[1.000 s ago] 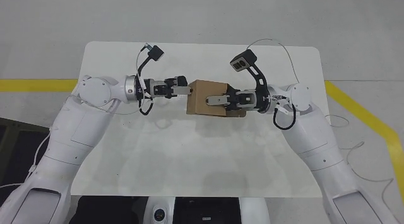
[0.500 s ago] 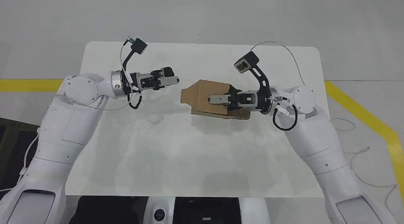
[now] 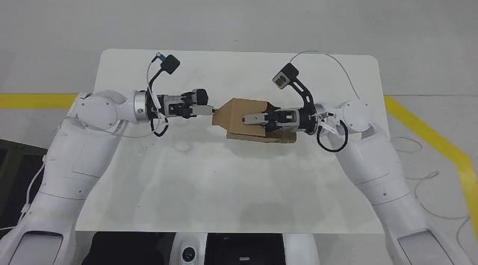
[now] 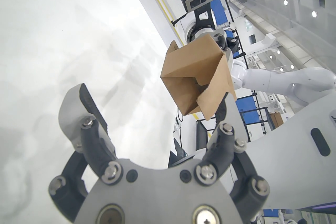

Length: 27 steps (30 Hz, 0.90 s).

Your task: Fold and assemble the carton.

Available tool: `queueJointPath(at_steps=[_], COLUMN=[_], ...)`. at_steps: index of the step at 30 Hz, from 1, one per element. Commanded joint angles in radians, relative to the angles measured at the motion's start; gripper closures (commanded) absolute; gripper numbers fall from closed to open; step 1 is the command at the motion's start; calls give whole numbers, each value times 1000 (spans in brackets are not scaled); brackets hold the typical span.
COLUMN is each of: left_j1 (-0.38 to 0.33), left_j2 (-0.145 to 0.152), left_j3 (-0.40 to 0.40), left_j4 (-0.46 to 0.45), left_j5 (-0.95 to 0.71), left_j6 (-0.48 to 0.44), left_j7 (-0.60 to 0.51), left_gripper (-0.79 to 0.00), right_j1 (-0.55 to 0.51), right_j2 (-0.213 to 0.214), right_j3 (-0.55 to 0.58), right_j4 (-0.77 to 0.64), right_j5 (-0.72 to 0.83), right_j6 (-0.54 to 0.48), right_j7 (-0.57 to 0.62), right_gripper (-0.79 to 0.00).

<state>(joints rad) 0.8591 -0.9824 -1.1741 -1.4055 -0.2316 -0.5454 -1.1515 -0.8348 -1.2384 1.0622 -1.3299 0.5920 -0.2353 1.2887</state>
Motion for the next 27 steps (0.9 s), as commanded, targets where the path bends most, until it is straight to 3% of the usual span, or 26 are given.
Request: queueJointPath(at_steps=[1, 27], left_j1=[-3, -7], left_j2=[-1, -2], left_j3=[7, 41], left_j4=[-3, -14], left_j5=[7, 17], left_j6=[-5, -11], left_j7=[3, 26], left_gripper=[-785, -785], right_j1=[10, 82], right_j2=[-3, -55], right_j3=[-9, -131], right_j4=[13, 81], right_j5=[4, 119], right_j6=[-4, -58], right_j7=[0, 39], right_gripper=[0, 0])
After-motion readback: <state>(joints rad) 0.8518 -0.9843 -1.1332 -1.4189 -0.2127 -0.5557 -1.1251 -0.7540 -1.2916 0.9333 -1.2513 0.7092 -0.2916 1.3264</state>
